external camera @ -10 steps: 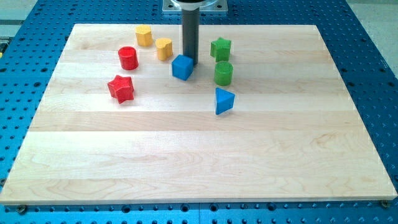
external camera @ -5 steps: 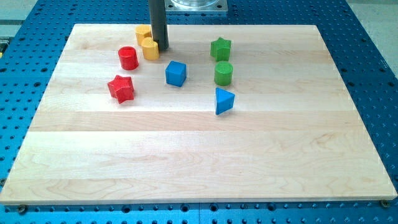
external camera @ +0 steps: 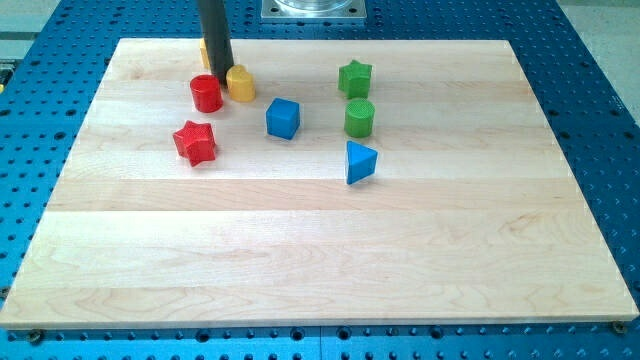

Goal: Make a diagonal line with yellow blocks and cube

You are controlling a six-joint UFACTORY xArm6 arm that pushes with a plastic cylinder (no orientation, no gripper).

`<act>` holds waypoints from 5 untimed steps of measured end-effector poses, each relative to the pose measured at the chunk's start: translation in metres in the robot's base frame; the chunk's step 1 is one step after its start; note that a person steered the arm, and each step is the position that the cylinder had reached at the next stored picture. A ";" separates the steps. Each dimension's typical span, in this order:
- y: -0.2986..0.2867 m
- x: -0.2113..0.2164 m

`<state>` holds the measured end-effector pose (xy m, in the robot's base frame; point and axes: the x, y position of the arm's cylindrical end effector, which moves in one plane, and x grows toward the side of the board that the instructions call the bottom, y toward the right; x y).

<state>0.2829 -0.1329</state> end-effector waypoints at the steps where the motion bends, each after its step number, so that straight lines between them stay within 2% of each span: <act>1: 0.014 0.013; 2: -0.022 0.004; 5: -0.009 0.008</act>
